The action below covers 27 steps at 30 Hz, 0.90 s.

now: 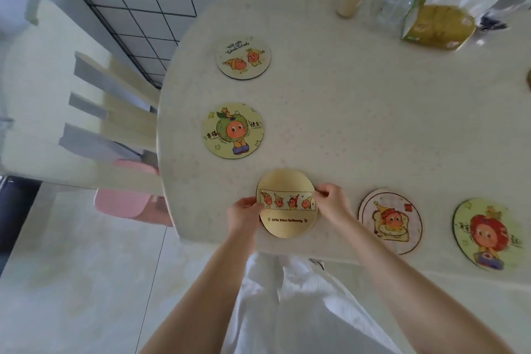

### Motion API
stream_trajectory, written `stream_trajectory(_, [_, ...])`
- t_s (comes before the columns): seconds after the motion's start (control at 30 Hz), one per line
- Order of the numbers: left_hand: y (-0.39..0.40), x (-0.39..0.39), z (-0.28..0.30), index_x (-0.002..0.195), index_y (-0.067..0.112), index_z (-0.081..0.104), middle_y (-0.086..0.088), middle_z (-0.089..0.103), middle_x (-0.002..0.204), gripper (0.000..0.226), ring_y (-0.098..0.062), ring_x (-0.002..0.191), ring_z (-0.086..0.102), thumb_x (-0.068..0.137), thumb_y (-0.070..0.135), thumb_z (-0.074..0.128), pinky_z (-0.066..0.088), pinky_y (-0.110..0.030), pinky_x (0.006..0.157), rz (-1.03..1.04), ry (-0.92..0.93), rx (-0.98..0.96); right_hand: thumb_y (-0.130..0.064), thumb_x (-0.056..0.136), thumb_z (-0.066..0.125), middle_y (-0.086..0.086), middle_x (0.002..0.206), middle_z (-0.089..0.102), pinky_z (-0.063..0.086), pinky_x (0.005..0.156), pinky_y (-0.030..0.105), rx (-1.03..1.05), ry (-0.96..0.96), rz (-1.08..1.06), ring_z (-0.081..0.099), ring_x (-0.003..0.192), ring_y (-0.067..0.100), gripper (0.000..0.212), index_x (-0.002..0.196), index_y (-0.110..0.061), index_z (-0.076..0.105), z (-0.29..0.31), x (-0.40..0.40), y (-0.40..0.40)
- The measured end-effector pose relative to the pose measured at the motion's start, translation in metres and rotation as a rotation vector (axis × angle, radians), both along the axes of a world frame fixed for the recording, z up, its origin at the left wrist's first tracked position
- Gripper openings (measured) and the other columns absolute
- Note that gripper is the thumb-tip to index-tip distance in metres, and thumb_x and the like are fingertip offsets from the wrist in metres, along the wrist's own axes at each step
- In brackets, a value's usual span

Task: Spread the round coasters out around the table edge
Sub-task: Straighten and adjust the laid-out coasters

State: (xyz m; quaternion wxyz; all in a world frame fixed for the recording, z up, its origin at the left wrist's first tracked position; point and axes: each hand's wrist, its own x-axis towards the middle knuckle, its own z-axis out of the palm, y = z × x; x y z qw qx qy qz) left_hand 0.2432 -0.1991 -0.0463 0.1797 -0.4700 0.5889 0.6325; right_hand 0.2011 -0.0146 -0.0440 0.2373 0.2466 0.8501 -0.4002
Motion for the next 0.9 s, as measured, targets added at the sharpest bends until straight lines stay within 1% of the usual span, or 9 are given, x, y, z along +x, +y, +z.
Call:
stream_trajectory(0.07, [-0.013, -0.004, -0.003, 0.092, 0.006, 0.068, -0.008, 0.067, 0.073, 0.015, -0.02, 0.061, 0.058, 0.08, -0.001, 0.062, 0.046, -0.026, 0.055, -0.031, 0.008, 0.027, -0.018, 0.09, 0.056, 0.006, 0.098, 0.071, 0.054, 0.087, 0.042, -0.026, 0.009, -0.092, 0.064, 0.092, 0.024, 0.023, 0.106, -0.008, 0.069, -0.001, 0.009, -0.006])
stream_trajectory(0.17, [-0.03, -0.006, -0.006, 0.088, 0.01, 0.068, -0.007, 0.071, 0.079, 0.012, -0.018, 0.062, 0.063, 0.082, 0.0, 0.063, 0.048, -0.021, 0.047, -0.125, 0.02, 0.012, -0.021, 0.092, 0.056, 0.007, 0.098, 0.07, 0.056, 0.085, 0.047, -0.068, -0.012, -0.207, 0.066, 0.09, 0.027, 0.023, 0.109, -0.012, 0.067, -0.005, 0.023, -0.013])
stream_trajectory(0.27, [-0.043, -0.004, -0.013, 0.086, 0.01, 0.067, -0.011, 0.072, 0.089, 0.011, -0.022, 0.074, 0.069, 0.084, 0.0, 0.063, 0.057, -0.027, 0.059, -0.221, 0.015, 0.014, -0.021, 0.093, 0.056, 0.005, 0.096, 0.07, 0.054, 0.076, 0.039, -0.022, 0.015, -0.211, 0.063, 0.08, 0.02, 0.022, 0.109, -0.012, 0.067, -0.008, 0.03, -0.018])
stream_trajectory(0.37, [-0.05, -0.003, -0.017, 0.088, 0.009, 0.067, -0.011, 0.072, 0.088, 0.012, -0.025, 0.077, 0.067, 0.081, 0.0, 0.064, 0.06, -0.043, 0.078, -0.354, 0.041, -0.049, -0.017, 0.092, 0.056, 0.005, 0.1, 0.07, 0.056, 0.08, 0.039, 0.029, 0.011, -0.176, 0.065, 0.088, 0.023, 0.02, 0.107, -0.012, 0.068, -0.008, 0.029, -0.021])
stream_trajectory(0.43, [-0.054, -0.004, -0.017, 0.09, 0.013, 0.068, -0.005, 0.071, 0.088, 0.014, -0.022, 0.077, 0.065, 0.08, 0.005, 0.062, 0.058, -0.038, 0.076, -0.465, 0.057, -0.143, -0.013, 0.09, 0.054, 0.007, 0.102, 0.07, 0.055, 0.083, 0.041, 0.069, -0.007, -0.138, 0.065, 0.093, 0.026, 0.02, 0.106, -0.011, 0.067, -0.005, 0.029, -0.023])
stream_trajectory(0.53, [-0.063, -0.009, -0.013, 0.1, 0.018, 0.065, 0.001, 0.068, 0.097, 0.022, -0.018, 0.083, 0.064, 0.081, 0.012, 0.055, 0.05, -0.027, 0.063, -0.543, 0.057, -0.224, -0.009, 0.088, 0.054, 0.009, 0.109, 0.064, 0.048, 0.082, 0.031, 0.182, 0.044, -0.022, 0.061, 0.097, 0.024, 0.024, 0.111, -0.009, 0.062, 0.001, 0.029, -0.023])
stream_trajectory(0.63, [-0.076, -0.025, -0.01, 0.11, 0.021, 0.061, 0.005, 0.063, 0.099, 0.031, -0.01, 0.079, 0.059, 0.082, 0.012, 0.051, 0.043, -0.023, 0.055, -0.516, 0.066, -0.251, -0.005, 0.088, 0.053, 0.011, 0.11, 0.061, 0.045, 0.084, 0.029, 0.213, 0.096, 0.029, 0.059, 0.098, 0.022, 0.026, 0.113, -0.008, 0.061, 0.007, 0.016, -0.028])
stream_trajectory(0.77, [-0.097, -0.062, -0.007, 0.116, 0.018, 0.057, 0.002, 0.06, 0.101, 0.033, -0.017, 0.081, 0.058, 0.084, 0.011, 0.052, 0.042, -0.026, 0.06, -0.402, 0.092, -0.317, -0.006, 0.091, 0.051, 0.006, 0.115, 0.062, 0.045, 0.092, 0.028, 0.124, 0.133, 0.104, 0.057, 0.104, 0.017, 0.028, 0.116, -0.009, 0.06, 0.012, -0.027, -0.051])
stream_trajectory(0.9, [-0.113, -0.097, -0.008, 0.1, 0.021, 0.053, -0.005, 0.062, 0.106, 0.023, -0.021, 0.082, 0.06, 0.083, 0.007, 0.054, 0.044, -0.026, 0.059, -0.289, 0.116, -0.379, -0.01, 0.091, 0.052, 0.003, 0.117, 0.065, 0.046, 0.095, 0.03, 0.027, 0.155, 0.133, 0.058, 0.109, 0.018, 0.026, 0.116, -0.011, 0.062, 0.011, -0.083, -0.084])
